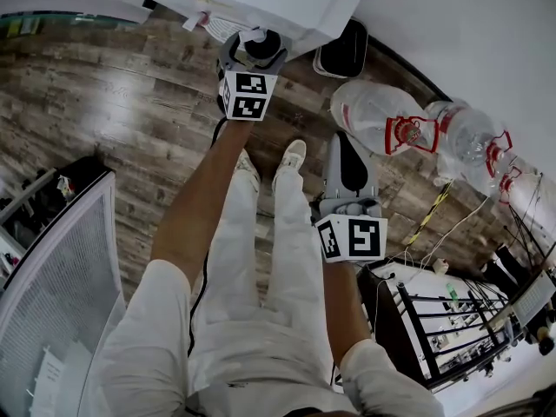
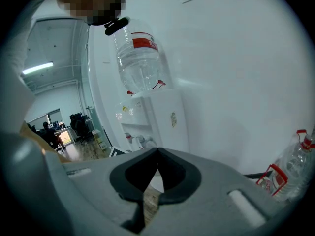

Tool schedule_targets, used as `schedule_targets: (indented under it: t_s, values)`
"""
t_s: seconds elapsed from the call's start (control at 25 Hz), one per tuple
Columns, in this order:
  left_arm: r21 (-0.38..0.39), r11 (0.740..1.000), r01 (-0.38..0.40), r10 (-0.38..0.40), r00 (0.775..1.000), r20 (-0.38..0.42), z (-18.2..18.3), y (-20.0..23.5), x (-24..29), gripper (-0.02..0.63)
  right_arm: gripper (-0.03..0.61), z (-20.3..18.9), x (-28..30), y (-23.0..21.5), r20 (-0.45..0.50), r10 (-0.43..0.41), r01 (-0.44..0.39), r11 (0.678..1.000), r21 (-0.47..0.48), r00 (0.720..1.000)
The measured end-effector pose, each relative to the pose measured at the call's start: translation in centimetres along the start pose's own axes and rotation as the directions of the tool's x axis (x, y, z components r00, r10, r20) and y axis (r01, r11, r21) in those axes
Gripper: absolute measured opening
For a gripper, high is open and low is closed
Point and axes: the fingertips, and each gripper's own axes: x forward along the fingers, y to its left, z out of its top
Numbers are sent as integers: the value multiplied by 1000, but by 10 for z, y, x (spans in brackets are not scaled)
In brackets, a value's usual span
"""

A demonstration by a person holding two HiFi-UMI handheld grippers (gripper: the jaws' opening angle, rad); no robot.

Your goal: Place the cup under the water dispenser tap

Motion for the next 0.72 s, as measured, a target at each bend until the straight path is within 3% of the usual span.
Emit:
schedule_targets:
  t_s: [0.72]
  values:
    - [-82, 997, -10, 14, 999, 41, 37, -7, -82, 426, -3, 54, -20, 23, 53, 34, -31, 998, -52, 998]
